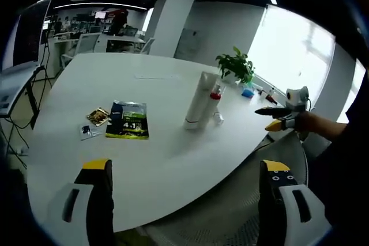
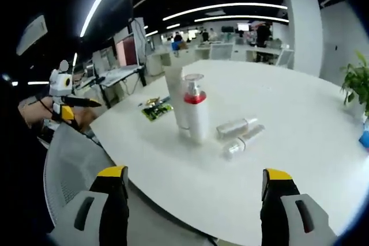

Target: Arrange the skincare products in the storage area until every visible bottle or jar stands upright without overlapping.

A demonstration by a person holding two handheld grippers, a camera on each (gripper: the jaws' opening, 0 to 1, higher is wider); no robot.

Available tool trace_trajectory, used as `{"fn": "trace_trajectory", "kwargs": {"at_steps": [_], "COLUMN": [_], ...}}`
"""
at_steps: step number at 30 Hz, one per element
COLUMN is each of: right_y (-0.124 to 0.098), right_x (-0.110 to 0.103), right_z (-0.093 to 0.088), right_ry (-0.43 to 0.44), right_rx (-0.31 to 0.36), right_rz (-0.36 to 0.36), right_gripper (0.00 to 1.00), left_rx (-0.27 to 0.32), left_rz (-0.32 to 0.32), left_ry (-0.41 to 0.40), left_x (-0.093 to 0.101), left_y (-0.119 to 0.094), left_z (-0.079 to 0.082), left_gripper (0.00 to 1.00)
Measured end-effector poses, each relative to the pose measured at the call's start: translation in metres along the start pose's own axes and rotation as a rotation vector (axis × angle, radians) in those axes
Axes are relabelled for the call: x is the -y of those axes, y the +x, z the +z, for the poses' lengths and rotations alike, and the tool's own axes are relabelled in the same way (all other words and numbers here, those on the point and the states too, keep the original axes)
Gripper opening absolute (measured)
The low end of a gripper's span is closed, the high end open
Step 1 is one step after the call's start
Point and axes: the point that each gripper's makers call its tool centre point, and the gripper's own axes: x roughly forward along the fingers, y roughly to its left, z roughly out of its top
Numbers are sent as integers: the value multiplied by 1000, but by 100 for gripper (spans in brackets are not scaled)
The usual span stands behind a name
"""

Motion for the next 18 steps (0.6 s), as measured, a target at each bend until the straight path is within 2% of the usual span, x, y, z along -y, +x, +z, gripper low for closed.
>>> {"fn": "trace_trajectory", "kwargs": {"at_steps": [11, 18], "right_y": [21, 46], "right_x": [16, 37], "right_z": [5, 8], "right_ry": [40, 34], "right_rx": [-44, -95], "right_rz": [-29, -76], "right_gripper": [90, 83], "left_rx": [-6, -4], "left_rz": [10, 26], "left_ry": [-17, -32], "left_x": [-7, -13], "left_y": [9, 12], "left_z": [1, 4], "left_gripper": [98, 98]}}
